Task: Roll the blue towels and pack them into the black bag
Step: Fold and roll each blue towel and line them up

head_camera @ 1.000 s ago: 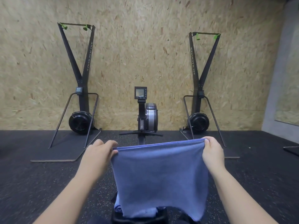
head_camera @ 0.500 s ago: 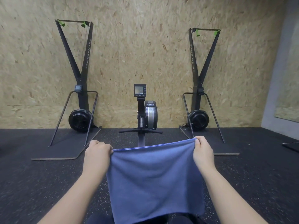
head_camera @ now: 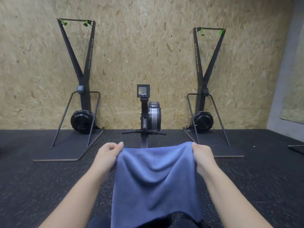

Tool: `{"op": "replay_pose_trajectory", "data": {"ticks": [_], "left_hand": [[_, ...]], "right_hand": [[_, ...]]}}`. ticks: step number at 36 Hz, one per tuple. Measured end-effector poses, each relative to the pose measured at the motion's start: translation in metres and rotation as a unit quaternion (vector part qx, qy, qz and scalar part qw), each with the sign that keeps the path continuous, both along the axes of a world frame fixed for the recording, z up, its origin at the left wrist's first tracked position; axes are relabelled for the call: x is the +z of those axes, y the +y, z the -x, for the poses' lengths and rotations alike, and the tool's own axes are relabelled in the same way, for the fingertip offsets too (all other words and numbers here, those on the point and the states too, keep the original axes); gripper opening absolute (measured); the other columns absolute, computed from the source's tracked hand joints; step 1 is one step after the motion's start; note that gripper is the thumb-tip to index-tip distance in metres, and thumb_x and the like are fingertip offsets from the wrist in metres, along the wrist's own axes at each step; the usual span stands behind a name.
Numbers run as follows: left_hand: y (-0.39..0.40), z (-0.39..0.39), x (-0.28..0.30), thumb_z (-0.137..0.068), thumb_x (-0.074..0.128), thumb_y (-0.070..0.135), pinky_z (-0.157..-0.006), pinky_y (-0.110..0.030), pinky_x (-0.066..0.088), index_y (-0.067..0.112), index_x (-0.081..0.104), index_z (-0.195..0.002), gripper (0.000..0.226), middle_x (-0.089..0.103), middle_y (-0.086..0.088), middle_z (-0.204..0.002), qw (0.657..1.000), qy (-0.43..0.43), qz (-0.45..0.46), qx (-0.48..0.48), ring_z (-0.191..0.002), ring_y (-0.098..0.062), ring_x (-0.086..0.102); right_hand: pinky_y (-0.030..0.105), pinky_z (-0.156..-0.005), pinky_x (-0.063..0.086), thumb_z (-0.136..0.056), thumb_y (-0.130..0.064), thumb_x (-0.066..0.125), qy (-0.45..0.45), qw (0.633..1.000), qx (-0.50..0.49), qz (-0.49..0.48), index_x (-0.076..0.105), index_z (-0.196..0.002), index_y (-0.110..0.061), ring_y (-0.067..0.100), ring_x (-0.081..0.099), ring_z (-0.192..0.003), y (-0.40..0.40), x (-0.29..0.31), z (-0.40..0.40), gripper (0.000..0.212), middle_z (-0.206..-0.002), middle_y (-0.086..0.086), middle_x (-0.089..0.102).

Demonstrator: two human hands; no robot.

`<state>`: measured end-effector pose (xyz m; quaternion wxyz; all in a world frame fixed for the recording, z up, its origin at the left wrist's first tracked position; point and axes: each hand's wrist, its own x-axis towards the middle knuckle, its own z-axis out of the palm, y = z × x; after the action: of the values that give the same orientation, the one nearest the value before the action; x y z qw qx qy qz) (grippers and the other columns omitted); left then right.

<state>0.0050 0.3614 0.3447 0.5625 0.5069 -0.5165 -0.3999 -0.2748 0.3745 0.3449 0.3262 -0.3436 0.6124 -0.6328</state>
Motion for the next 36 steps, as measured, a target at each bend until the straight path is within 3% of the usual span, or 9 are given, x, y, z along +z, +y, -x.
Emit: {"op": "replay_pose_trajectory", "data": {"ticks": [2,5,11,14,18,21,23,28,36], "left_hand": [[0.008,0.007,0.009,-0.097,0.056,0.024,-0.038,-0.019,0.031,0.016,0.05,-0.082,0.017,0.046,0.003,-0.053,0.997,0.057,-0.009,-0.043,-0.04,-0.008,0.04],[0.024,0.015,0.021,-0.099,0.05,0.016,-0.047,-0.017,0.037,0.018,0.055,-0.092,0.009,0.06,0.005,-0.06,0.99,0.05,0.02,-0.129,-0.047,-0.005,0.052],[0.04,0.03,0.03,-0.101,0.046,0.013,-0.068,-0.024,0.038,0.026,0.066,-0.1,0.024,0.07,0.007,-0.091,0.964,-0.136,0.099,-0.208,-0.073,-0.006,0.051],[0.042,0.039,0.031,-0.097,0.05,0.006,-0.082,-0.033,0.045,0.029,0.064,-0.099,0.027,0.073,0.001,-0.098,0.949,-0.196,0.116,-0.218,-0.084,-0.017,0.061],[0.046,0.051,0.033,-0.09,0.062,0.007,-0.085,-0.032,0.05,0.032,0.066,-0.082,0.026,0.072,0.012,-0.08,0.935,-0.251,0.186,-0.168,-0.083,-0.007,0.067],[0.048,0.053,0.035,-0.088,0.062,0.026,-0.08,-0.034,0.047,0.034,0.06,-0.075,0.015,0.063,0.013,-0.074,0.905,-0.318,0.258,-0.111,-0.08,-0.005,0.058],[0.049,0.054,0.035,-0.085,0.055,0.038,-0.08,-0.034,0.04,0.04,0.057,-0.087,0.003,0.052,0.013,-0.082,0.883,-0.364,0.287,-0.075,-0.087,-0.006,0.05],[0.056,0.054,0.035,-0.093,0.058,0.034,-0.077,-0.029,0.019,0.039,0.05,-0.083,0.013,0.05,0.018,-0.095,0.859,-0.436,0.266,-0.02,-0.1,-0.006,0.045],[0.058,0.053,0.035,-0.09,0.06,0.039,-0.082,-0.027,0.017,0.035,0.048,-0.078,0.017,0.057,0.016,-0.087,0.848,-0.451,0.278,0.022,-0.092,-0.005,0.046]], "right_hand": [[0.027,-0.059,0.029,-0.096,-0.013,0.052,-0.068,0.996,0.05,0.019,0.057,-0.084,0.001,0.021,0.04,-0.073,0.004,0.004,-0.006,0.019,-0.079,0.01,0.045],[0.029,-0.067,0.038,-0.097,-0.013,0.054,-0.091,0.987,0.12,0.057,0.05,-0.098,0.025,0.023,0.045,-0.079,0.011,0.01,-0.014,0.039,-0.087,0.011,0.05],[0.037,-0.079,0.054,-0.094,-0.011,0.056,0.079,0.977,0.173,0.095,0.069,-0.09,-0.008,0.019,0.064,-0.077,0.037,0.031,-0.041,0.014,-0.087,0.01,0.072],[0.03,-0.068,0.053,-0.09,-0.011,0.058,0.19,0.96,0.169,0.115,0.069,-0.086,-0.019,0.008,0.066,-0.068,0.046,0.036,-0.052,0.013,-0.076,-0.004,0.073],[0.011,-0.049,0.036,-0.091,-0.01,0.057,0.251,0.939,0.193,0.139,0.068,-0.086,-0.021,-0.006,0.051,-0.047,0.058,0.039,-0.064,0.016,-0.058,-0.014,0.065],[0.017,-0.062,0.044,-0.092,-0.017,0.058,0.277,0.932,0.195,0.13,0.067,-0.083,-0.028,-0.007,0.057,-0.061,0.06,0.039,-0.069,0.017,-0.069,-0.014,0.07],[0.027,-0.067,0.048,-0.092,-0.019,0.057,0.269,0.933,0.206,0.121,0.067,-0.083,-0.027,-0.001,0.06,-0.066,0.059,0.036,-0.071,0.016,-0.073,-0.011,0.072],[0.027,-0.067,0.047,-0.093,-0.016,0.055,0.261,0.931,0.228,0.113,0.066,-0.087,-0.026,0.002,0.062,-0.071,0.061,0.032,-0.074,0.017,-0.08,-0.007,0.073],[0.032,-0.091,0.049,-0.096,-0.017,0.046,0.329,0.902,0.267,0.087,0.064,-0.093,-0.032,0.002,0.062,-0.097,0.065,0.037,-0.072,0.024,-0.1,-0.013,0.069]]}}
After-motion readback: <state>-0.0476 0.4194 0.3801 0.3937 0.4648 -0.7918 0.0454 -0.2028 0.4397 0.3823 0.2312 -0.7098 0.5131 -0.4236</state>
